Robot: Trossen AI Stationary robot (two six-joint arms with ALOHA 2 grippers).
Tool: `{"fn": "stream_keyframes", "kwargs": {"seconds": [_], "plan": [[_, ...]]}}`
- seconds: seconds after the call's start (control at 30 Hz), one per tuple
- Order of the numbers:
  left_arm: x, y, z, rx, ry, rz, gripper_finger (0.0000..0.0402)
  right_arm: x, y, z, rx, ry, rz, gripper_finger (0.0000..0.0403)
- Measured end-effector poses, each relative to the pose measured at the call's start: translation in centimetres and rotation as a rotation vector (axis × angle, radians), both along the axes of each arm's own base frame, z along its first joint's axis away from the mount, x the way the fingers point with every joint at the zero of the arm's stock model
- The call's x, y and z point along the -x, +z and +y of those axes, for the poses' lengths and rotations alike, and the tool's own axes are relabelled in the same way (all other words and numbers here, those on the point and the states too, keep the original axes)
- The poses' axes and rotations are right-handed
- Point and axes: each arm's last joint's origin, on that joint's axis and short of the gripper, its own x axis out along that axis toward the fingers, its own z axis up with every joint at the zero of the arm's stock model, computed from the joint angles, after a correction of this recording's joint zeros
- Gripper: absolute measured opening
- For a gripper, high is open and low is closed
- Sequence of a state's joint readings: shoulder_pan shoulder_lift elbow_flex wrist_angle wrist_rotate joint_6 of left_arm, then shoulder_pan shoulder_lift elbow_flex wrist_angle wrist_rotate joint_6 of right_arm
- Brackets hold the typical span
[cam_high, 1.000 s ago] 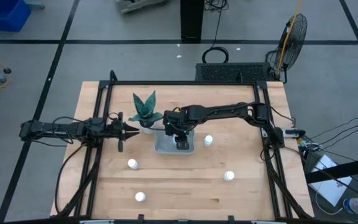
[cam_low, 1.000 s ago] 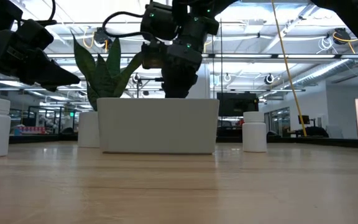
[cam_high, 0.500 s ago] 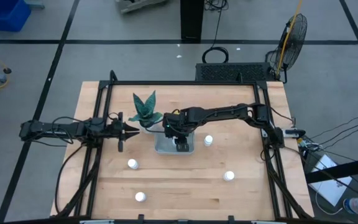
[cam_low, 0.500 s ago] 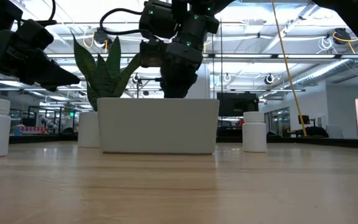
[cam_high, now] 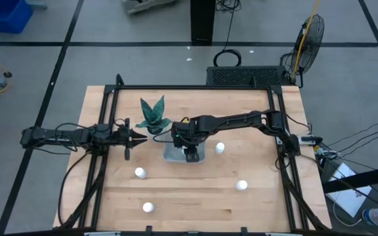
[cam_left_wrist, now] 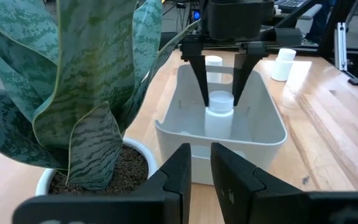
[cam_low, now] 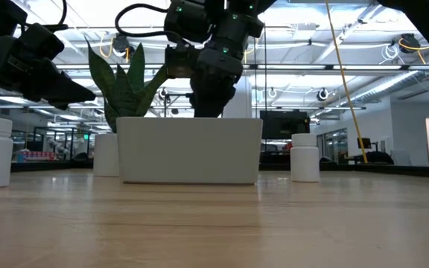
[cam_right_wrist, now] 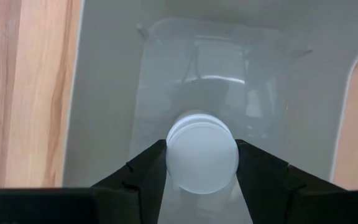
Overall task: Pick and place pill bottles into a basket
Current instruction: Put the white pill bottle into the gray bin
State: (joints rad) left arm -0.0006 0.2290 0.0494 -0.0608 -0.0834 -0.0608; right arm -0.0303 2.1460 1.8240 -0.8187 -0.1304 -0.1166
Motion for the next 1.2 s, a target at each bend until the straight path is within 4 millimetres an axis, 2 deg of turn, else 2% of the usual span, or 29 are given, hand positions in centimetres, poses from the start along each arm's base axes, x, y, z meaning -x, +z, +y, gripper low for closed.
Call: {"fn": "stream_keyframes", "kwargs": {"seconds": [0.3,0.83,1.2], "plan": [[0.0,-0.1,0.0,0.000,0.000,0.016,0.0065,-0.1,0.0,0.0,0.000,0.002,-0.006,0.0166],[0.0,-0.1,0.0,0.000,0.000,0.016,0.0065,-0.3,0.1,2.0,-0.002,0.041,-0.037,0.0207],[0.0,-0.1,0.0,0.001,0.001,0.016,0.0065,-0.4,0.1,2.0,0.057,0.030,-0.039,0.0259]]}}
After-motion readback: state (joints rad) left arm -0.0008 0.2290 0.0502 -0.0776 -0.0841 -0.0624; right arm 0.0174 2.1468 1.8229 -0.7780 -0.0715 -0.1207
